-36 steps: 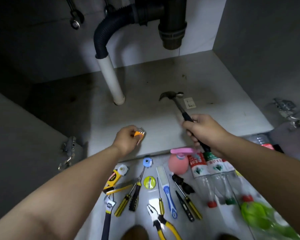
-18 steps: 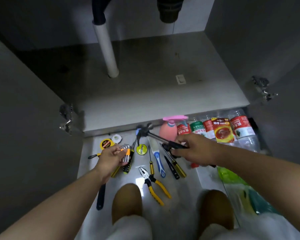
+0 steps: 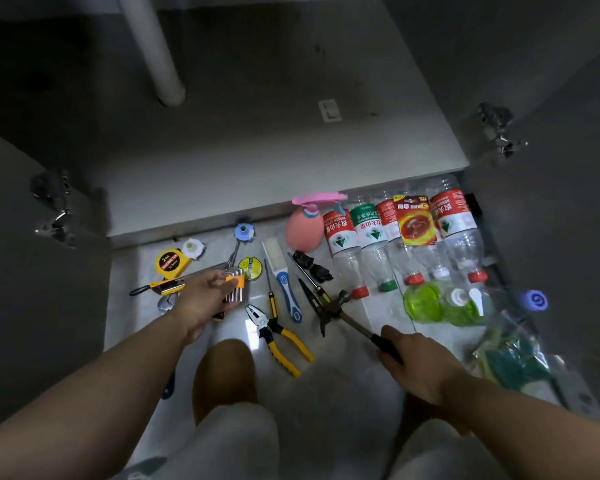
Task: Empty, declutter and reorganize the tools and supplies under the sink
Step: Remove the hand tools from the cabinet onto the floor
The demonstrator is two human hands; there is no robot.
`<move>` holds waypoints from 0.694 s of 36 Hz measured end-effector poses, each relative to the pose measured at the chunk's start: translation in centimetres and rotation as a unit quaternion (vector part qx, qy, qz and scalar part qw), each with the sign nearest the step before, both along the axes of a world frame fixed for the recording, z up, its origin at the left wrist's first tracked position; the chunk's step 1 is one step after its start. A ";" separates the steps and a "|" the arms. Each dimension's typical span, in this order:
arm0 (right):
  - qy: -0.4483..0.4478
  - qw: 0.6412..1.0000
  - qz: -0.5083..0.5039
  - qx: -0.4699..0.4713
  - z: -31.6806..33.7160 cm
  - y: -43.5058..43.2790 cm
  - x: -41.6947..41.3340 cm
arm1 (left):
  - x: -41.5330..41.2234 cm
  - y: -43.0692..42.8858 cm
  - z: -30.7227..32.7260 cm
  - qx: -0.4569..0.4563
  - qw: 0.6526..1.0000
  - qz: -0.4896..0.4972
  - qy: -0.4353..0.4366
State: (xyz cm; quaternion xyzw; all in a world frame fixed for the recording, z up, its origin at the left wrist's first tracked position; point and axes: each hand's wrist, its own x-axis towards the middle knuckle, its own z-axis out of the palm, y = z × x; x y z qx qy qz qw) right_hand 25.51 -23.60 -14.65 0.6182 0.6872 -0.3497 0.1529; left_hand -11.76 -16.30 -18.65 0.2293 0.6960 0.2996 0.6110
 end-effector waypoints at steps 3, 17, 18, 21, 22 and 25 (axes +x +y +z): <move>-0.026 0.999 0.021 0.015 -0.4 -0.6 0.8 | 0.8 0.3 -0.2 0.006 1.000 0.007 -0.015; -0.111 0.993 0.034 -0.010 -2.8 -0.3 1.8 | 2.6 0.8 -1.0 -0.021 0.999 -0.007 0.031; -0.111 0.993 0.025 -0.012 -3.2 -0.1 1.5 | 2.8 0.8 -1.1 -0.021 0.999 -0.010 0.034; -0.112 0.994 -0.001 -0.020 -4.0 0.5 0.3 | 3.1 0.9 -1.3 -0.023 0.999 -0.023 0.038; -0.113 0.993 -0.010 -0.023 -4.2 0.7 0.0 | 3.2 0.9 -1.4 -0.024 0.999 -0.028 0.041; -0.111 0.993 -0.033 -0.012 -4.6 0.8 -1.1 | 3.2 1.0 -1.8 -0.025 0.998 -0.042 0.050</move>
